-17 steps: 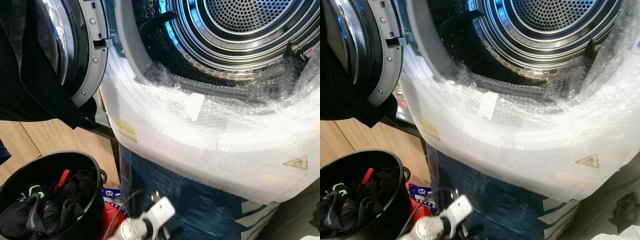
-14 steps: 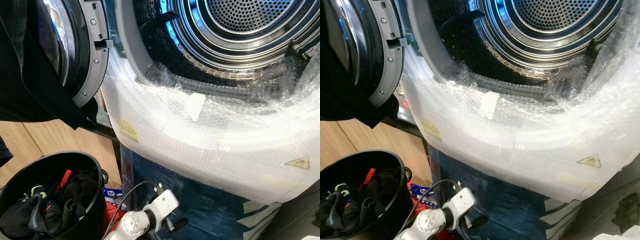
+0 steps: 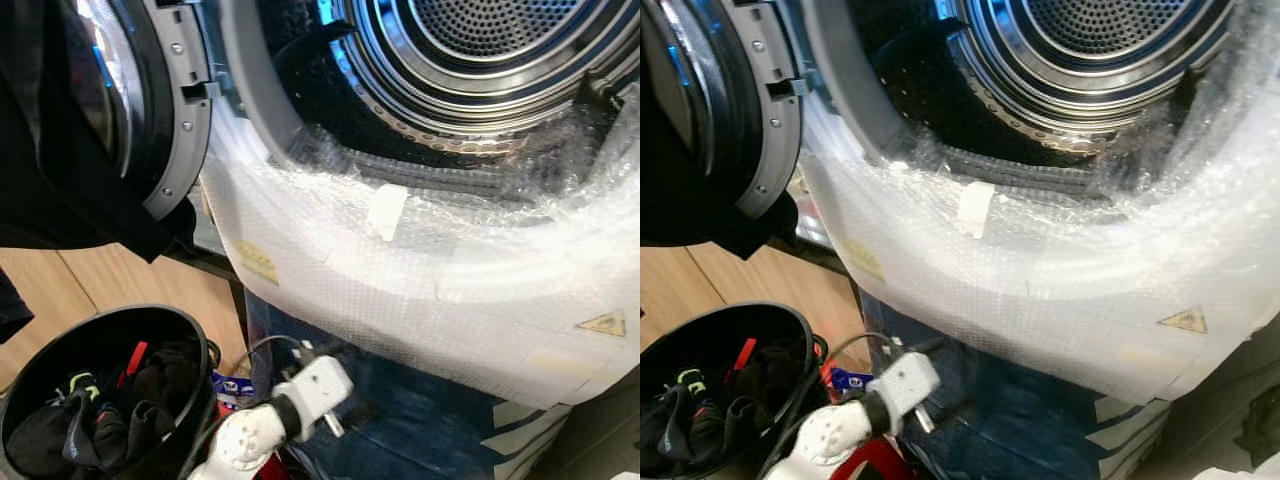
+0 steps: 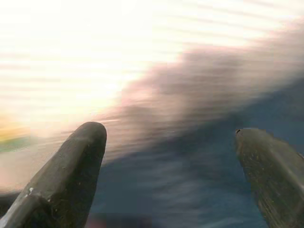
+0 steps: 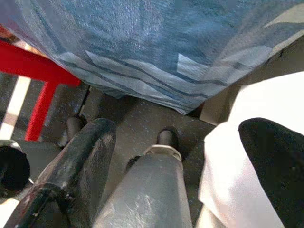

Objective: Clothes washing

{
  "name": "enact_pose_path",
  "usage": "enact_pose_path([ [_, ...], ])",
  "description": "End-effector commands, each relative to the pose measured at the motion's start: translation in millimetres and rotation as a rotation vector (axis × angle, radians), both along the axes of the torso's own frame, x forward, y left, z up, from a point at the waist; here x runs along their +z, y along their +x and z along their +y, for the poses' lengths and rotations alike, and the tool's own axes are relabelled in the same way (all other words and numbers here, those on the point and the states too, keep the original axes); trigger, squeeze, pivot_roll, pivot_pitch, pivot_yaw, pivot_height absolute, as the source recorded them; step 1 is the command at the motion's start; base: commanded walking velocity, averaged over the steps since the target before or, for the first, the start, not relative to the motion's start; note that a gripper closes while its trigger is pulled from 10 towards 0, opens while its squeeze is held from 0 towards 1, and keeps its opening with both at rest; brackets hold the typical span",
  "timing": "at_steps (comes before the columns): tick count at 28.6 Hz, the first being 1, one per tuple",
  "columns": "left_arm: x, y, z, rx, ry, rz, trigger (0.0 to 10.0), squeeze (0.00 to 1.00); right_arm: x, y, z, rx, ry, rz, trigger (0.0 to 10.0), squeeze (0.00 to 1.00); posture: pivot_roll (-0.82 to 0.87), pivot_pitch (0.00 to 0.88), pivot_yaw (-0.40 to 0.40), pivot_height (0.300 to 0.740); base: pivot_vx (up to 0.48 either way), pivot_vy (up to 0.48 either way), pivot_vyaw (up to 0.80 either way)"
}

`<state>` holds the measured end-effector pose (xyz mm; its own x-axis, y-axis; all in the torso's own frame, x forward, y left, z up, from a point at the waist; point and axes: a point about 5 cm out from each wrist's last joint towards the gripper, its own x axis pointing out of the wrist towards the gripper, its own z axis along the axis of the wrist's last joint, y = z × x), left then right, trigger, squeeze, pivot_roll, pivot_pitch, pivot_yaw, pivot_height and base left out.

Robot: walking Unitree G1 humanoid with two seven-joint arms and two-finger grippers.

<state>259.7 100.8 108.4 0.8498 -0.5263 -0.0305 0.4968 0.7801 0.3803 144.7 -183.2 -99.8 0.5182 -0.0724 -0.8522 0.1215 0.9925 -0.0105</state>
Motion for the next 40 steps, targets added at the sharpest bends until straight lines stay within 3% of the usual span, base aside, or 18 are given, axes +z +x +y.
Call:
enact_pose_path([
  [1, 17.2, 3.4, 32.9, 0.168, -0.003, -0.068, 10.0, 0.0, -1.7, -3.8, 2.3, 0.033, -0.001, 0.017, 10.0, 0.0, 0.06, 0.0, 0.05, 0.74, 0.0, 0.0, 0.0],
  [5, 26.6, -1.4, 61.8, 0.295, 0.003, -0.094, 10.0, 0.0, -0.8, -0.9, 2.5, 0.053, -0.003, 0.014, 10.0, 0.0, 0.07, 0.0, 0.046, 0.74, 0.0, 0.0, 0.0],
  [6, 26.6, -1.4, 61.8, 0.295, 0.003, -0.094, 10.0, 0.0, -0.8, -0.9, 2.5, 0.053, -0.003, 0.014, 10.0, 0.0, 0.07, 0.0, 0.046, 0.74, 0.0, 0.0, 0.0],
  [7, 22.2, -9.8, 84.5, 0.429, -0.1, -0.041, 10.0, 0.0, 1.1, 4.9, 3.5, 0.056, -0.003, 0.006, 10.0, 0.0, 0.08, 0.0, 0.048, 0.74, 0.0, 0.0, 0.0],
  [9, 6.7, -16.4, 98.8, 0.557, -0.269, 0.091, 10.0, 0.0, 3.1, 10.8, 6.4, 0.08, -0.002, -0.007, 10.0, 0.0, 0.09, 0.0, 0.043, 0.74, 0.0, 0.0, 0.0],
  [10, 2.1, -17.8, 102.1, 0.595, -0.314, 0.125, 10.0, 0.0, 3.6, 12.4, 7.4, 0.087, 0.001, -0.011, 10.0, 0.0, 0.09, 0.0, 0.043, 0.74, 0.0, 0.0, 0.0],
  [13, 4.0, -16.4, 113.0, 0.645, -0.32, 0.132, 10.0, 0.0, 5.1, 16.8, 9.0, 0.086, 0.001, -0.018, 10.0, 0.0, 0.11, 0.0, 0.038, 0.74, 0.0, 0.0, 0.0],
  [18, 5.3, -17.5, 113.2, 0.625, -0.328, 0.15, 10.0, 0.0, 6.0, 19.8, 15.0, 0.131, 0.005, -0.023, 10.0, 0.0, 0.12, 0.0, 0.037, 0.74, 0.0, 0.0, 0.0],
  [22, 18.9, -23.8, 126.0, 0.682, -0.364, 0.113, 10.0, 0.0, 6.7, 21.9, 14.9, 0.122, 0.005, -0.025, 10.0, 0.0, 0.13, 0.0, 0.033, 0.74, 0.0, 0.0, 0.0],
  [23, 21.4, -24.6, 127.9, 0.704, -0.374, 0.099, 10.0, 1.0, 6.8, 22.1, 14.9, 0.122, 0.005, -0.025, 10.0, 0.0, 0.14, 0.0, 0.03, 0.74, 0.0, 0.0, 0.0],
  [24, 26.8, -37.6, 123.5, 0.701, -0.374, 0.071, 10.0, 1.0, 6.9, 22.3, 15.0, 0.134, 0.002, -0.024, 10.0, 0.0, 0.15, 0.0, 0.024, 0.74, 0.0, 0.0, 0.0],
  [27, 28.7, -49.9, 118.6, 0.679, -0.375, 0.07, 10.0, 1.0, 7.0, 22.7, 15.0, 0.14, 0.001, -0.025, 10.0, 0.0, 0.15, 0.0, 0.024, 0.74, 0.0, 0.0, 0.0],
  [31, 24.4, -74.4, 121.0, 0.778, -0.398, 0.102, 10.0, 1.0, 7.7, 23.6, 10.8, 0.158, -0.011, -0.023, 10.0, 0.0, 0.18, 0.0, 0.013, 0.74, 0.0, 0.0, 0.0],
  [32, 20.9, -86.9, 122.4, 0.827, -0.408, 0.128, 10.0, 1.0, 8.0, 23.9, 8.9, 0.165, -0.016, -0.021, 10.0, 0.0, 0.19, 0.0, 0.011, 0.74, 0.0, 0.0, 0.0],
  [36, 18.1, -97.3, 124.0, 0.853, -0.39, 0.142, 10.0, 1.0, 8.5, 25.0, 8.2, 0.168, -0.017, -0.021, 10.0, 0.0, 0.2, 0.0, 0.01, 0.74, 0.0, 0.0, 0.0],
  [38, 19.0, -102.7, 137.3, 0.951, -0.371, 0.134, 10.0, 1.0, 9.7, 28.2, 9.2, 0.166, -0.015, -0.027, 10.0, 0.0, 0.21, 0.0, 0.012, 0.74, 0.0, 0.0, 0.0],
  [40, 18.1, -103.6, 145.1, 1.025, -0.415, 0.138, 10.0, 1.0, 10.1, 29.3, 9.8, 0.166, -0.013, -0.03, 10.0, 0.0, 0.21, 0.0, 0.017, 0.74, 0.0, 0.0, 0.0],
])
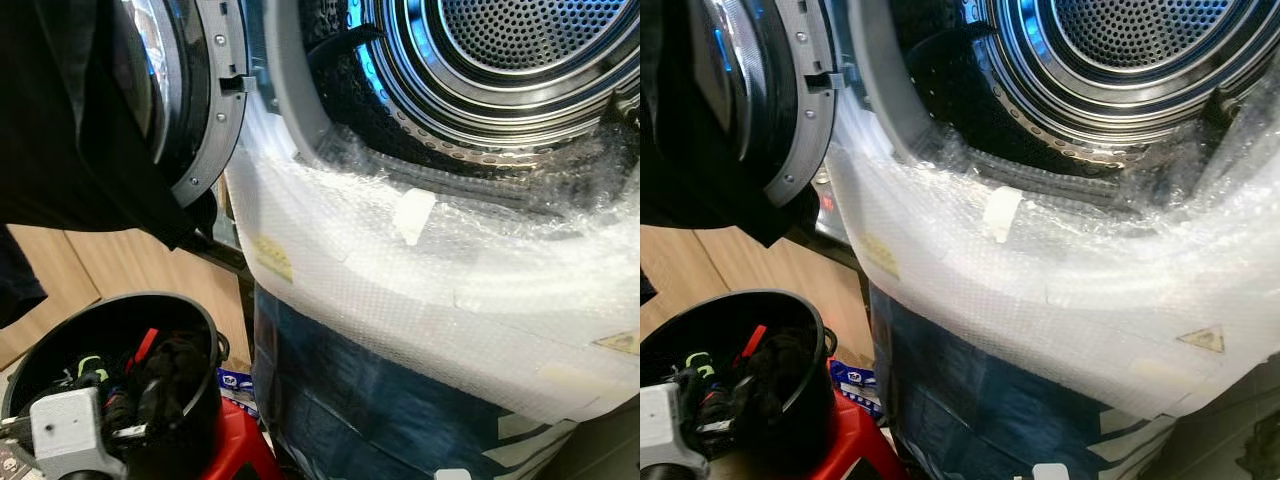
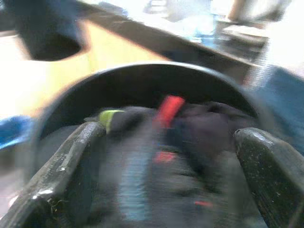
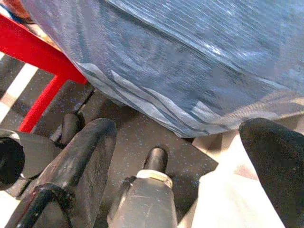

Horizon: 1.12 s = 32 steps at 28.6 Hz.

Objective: Clothes washing

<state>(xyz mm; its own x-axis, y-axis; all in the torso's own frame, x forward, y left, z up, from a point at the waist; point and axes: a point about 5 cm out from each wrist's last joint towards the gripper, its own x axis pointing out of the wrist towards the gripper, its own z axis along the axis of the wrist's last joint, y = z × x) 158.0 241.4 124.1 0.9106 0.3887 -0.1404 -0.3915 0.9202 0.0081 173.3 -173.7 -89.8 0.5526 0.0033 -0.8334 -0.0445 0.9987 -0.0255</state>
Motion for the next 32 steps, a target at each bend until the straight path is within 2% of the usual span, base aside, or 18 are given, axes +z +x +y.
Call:
enact_pose_path([
  [1, 3.1, -2.0, 5.6, 0.072, -0.036, -0.014, 10.0, 1.0, 0.2, 0.8, 0.3, -0.006, 0.005, 0.002, 10.0, 0.0, 0.21, 0.0, 0.018, 0.74, 0.0, 0.0, 0.0],
  [7, 0.2, 2.4, -0.1, 0.048, -0.06, 0.002, 10.0, 1.0, -1.3, -2.7, 1.5, -0.012, 0.012, 0.007, 10.0, 0.0, 0.2, 0.0, 0.022, 0.74, 0.0, 0.0, 0.0],
  [9, -5.0, 9.3, 0.2, 0.044, -0.087, 0.013, 10.0, 1.0, -2.2, -4.8, 1.5, -0.014, 0.013, 0.01, 10.0, 0.0, 0.19, 0.0, 0.027, 0.74, 0.0, 0.0, 0.0],
  [10, -6.0, 13.2, -0.2, 0.073, -0.161, -0.011, 10.0, 1.0, -2.3, -5.2, 1.3, -0.012, 0.012, 0.01, 10.0, 0.0, 0.18, 0.0, 0.028, 0.74, 0.0, 0.0, 0.0],
  [12, -5.9, 15.1, -1.1, 0.074, -0.174, -0.015, 10.0, 1.0, -2.4, -5.4, 1.2, -0.013, 0.012, 0.009, 10.0, 0.0, 0.17, 0.0, 0.029, 0.74, 0.0, 0.0, 0.0],
  [15, -7.0, 24.2, -14.6, -0.014, -0.182, -0.002, 10.0, 1.0, -2.1, -5.5, -0.6, -0.022, 0.006, 0.002, 10.0, 0.0, 0.15, 0.0, 0.029, 0.74, 0.0, 0.0, 0.0],
  [20, -7.5, 17.1, -15.9, 0.018, -0.187, 0.015, 10.0, 1.0, -2.7, -8.1, -6.4, -0.025, -0.004, 0.008, 10.0, 0.0, 0.17, 0.0, 0.021, 0.74, 0.0, 0.0, 0.0],
  [21, -9.9, 12.3, -14.5, 0.02, -0.186, 0.033, 10.0, 0.71, -2.7, -8.4, -7.7, -0.027, -0.005, 0.01, 10.0, 0.0, 0.17, 0.0, 0.015, 0.74, 0.0, 0.0, 0.0],
  [22, -10.8, 10.2, -13.8, 0.021, -0.183, 0.041, 10.0, 0.0, -2.6, -8.5, -8.3, -0.027, -0.006, 0.011, 10.0, 0.0, 0.17, 0.0, 0.015, 0.74, 0.0, 0.0, 0.0],
  [24, -13.9, 0.7, -9.4, 0.045, -0.16, 0.068, 10.0, 0.0, -1.0, -5.4, -11.7, -0.059, -0.002, 0.0, 10.0, 0.0, 0.17, 0.003, 0.012, 0.74, 0.0, 0.0, 0.0],
  [26, -15.0, -2.4, -7.9, 0.059, -0.161, 0.076, 10.0, 0.0, -0.2, -4.0, -13.4, -0.079, 0.001, -0.005, 10.0, 0.0, 0.17, 0.003, 0.012, 0.74, 0.0, 0.0, 0.0],
  [32, -18.2, 0.3, -8.4, 0.057, -0.154, 0.083, 10.0, 0.0, 1.8, -0.3, -16.3, -0.068, -0.007, -0.014, 10.0, 0.0, 0.17, 0.008, 0.0, 0.74, 0.0, 0.0, 0.0],
])
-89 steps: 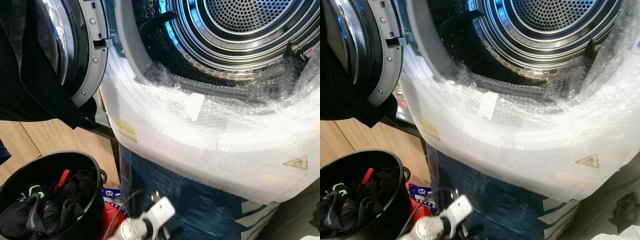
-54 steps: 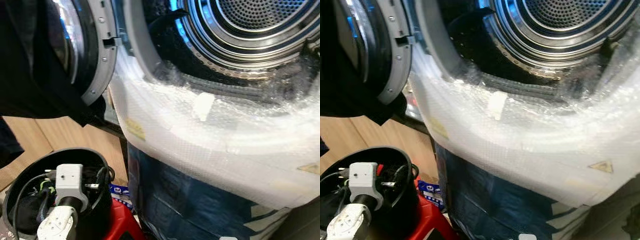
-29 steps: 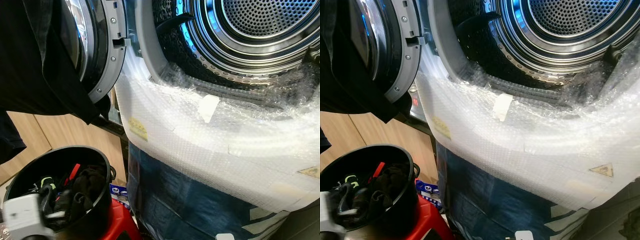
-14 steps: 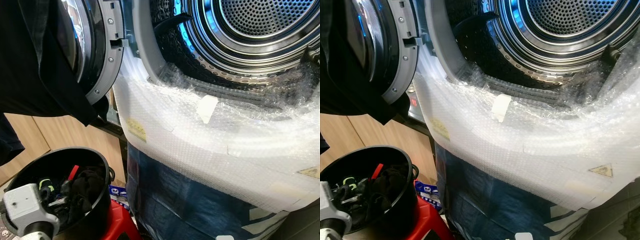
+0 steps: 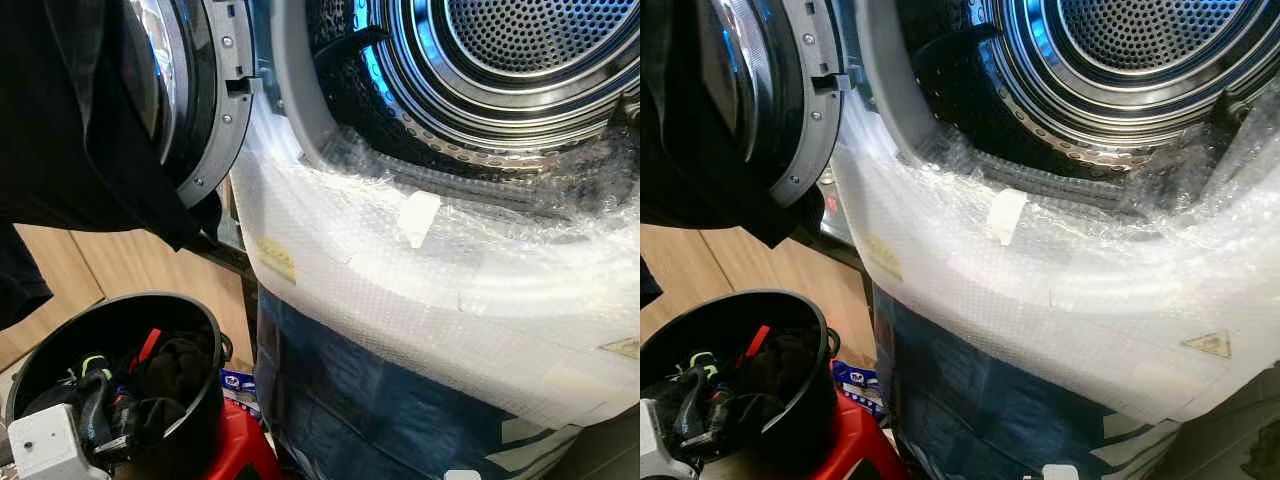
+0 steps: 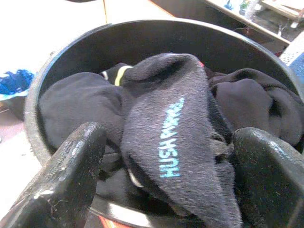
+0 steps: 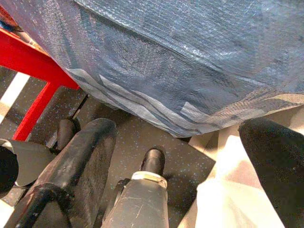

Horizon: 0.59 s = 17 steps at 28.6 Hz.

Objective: Clothes washing

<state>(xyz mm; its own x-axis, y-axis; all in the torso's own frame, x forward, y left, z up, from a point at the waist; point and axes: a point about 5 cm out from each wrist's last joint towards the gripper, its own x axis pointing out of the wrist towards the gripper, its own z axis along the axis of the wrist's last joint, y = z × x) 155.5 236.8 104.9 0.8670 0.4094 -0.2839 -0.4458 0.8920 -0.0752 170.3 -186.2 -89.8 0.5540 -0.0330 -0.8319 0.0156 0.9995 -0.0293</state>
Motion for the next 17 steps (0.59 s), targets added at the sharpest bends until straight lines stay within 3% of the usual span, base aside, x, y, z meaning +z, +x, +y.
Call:
enact_pose_path([
  [1, -1.4, 5.8, -5.6, -0.025, -0.021, -0.016, 10.0, 0.0, 2.6, 4.4, -4.4, 0.0, -0.008, -0.015, 10.0, 0.0, 0.17, 0.004, 0.001, 0.74, 0.0, 0.0, 0.0],
  [12, -13.8, 10.2, -13.3, -0.093, -0.035, 0.015, 10.0, 0.0, 1.8, 3.6, -0.2, 0.035, -0.008, -0.013, 10.0, 0.0, 0.16, 0.0, -0.004, 0.74, 0.0, 0.0, 0.0],
  [13, -14.5, 10.7, -13.3, -0.093, -0.034, 0.015, 5.6, 0.0, 1.5, 2.9, 0.5, 0.043, -0.008, -0.01, 10.0, 0.0, 0.16, 0.0, -0.004, 0.74, 0.0, 0.0, 0.0],
  [14, -15.2, 10.8, -13.0, -0.087, -0.036, 0.014, 5.6, 0.0, 1.2, 2.4, 0.9, 0.048, -0.009, -0.008, 10.0, 0.0, 0.16, 0.0, -0.003, 0.74, 0.0, 0.0, 0.0],
  [15, -15.7, 10.7, -12.8, -0.083, -0.037, 0.014, 3.9, 0.0, 1.1, 2.2, 1.0, 0.051, -0.01, -0.008, 10.0, 0.0, 0.16, 0.0, -0.003, 0.74, 0.0, 0.0, 0.0],
  [16, -16.4, 10.4, -12.8, -0.08, -0.037, 0.014, 0.2, 0.0, 1.0, 2.0, 1.2, 0.053, -0.01, -0.007, 10.0, 0.0, 0.16, 0.0, -0.004, 0.74, 0.0, 0.0, 0.0],
  [17, -16.6, 10.4, -13.7, -0.083, -0.038, 0.011, 0.0, 0.0, 0.9, 1.9, 1.3, 0.055, -0.011, -0.007, 10.0, 0.0, 0.16, 0.0, -0.004, 0.74, 0.0, 0.0, 0.0],
])
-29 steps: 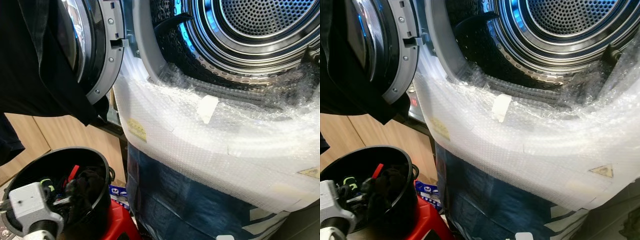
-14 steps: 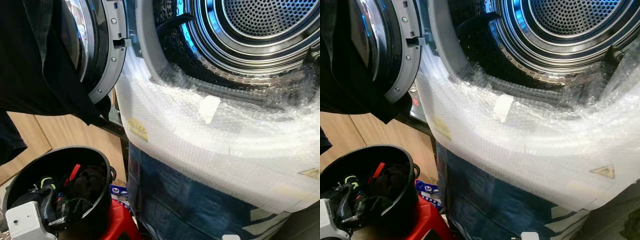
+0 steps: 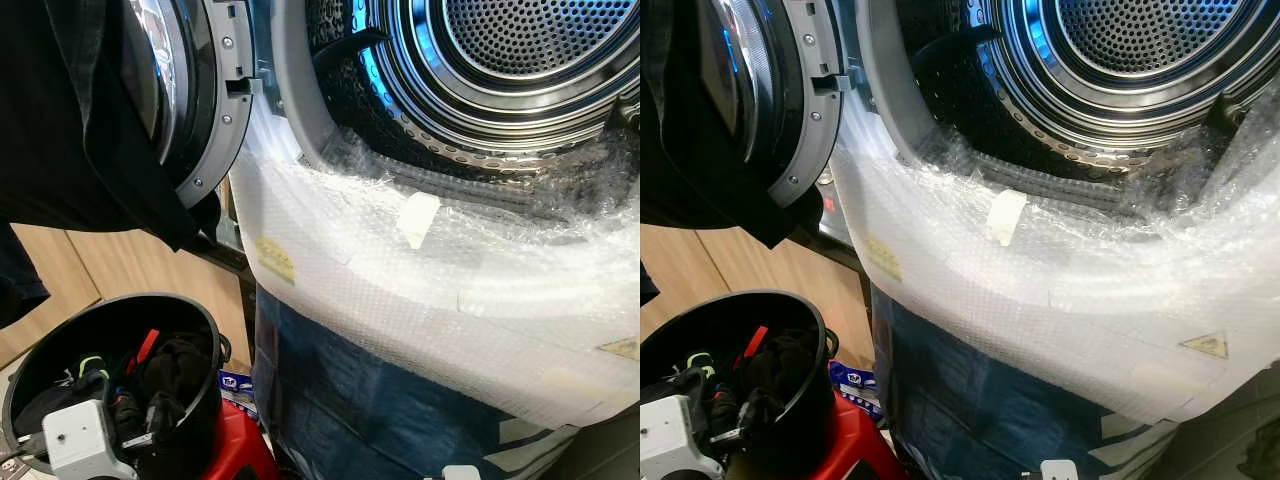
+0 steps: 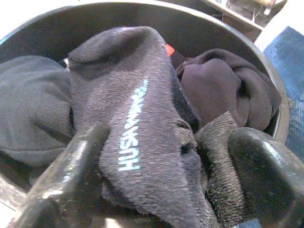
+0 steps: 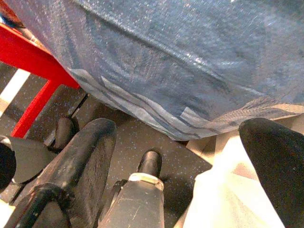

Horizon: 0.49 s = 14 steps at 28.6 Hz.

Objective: Clothes washing

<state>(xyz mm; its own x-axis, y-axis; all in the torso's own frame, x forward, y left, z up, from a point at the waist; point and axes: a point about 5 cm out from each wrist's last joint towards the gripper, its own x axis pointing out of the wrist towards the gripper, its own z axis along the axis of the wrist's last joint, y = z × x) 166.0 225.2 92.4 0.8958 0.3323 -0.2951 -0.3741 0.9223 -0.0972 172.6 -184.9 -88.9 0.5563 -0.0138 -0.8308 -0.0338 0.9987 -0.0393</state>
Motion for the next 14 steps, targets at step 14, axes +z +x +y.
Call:
enact_pose_path([
  [14, -4.1, 12.4, -8.0, -0.038, 0.006, -0.03, 0.0, 0.0, 5.7, 12.9, 4.9, 0.04, 0.006, -0.037, 10.0, 0.0, 0.16, 0.0, -0.017, 0.74, 0.0, 0.0, 0.0],
])
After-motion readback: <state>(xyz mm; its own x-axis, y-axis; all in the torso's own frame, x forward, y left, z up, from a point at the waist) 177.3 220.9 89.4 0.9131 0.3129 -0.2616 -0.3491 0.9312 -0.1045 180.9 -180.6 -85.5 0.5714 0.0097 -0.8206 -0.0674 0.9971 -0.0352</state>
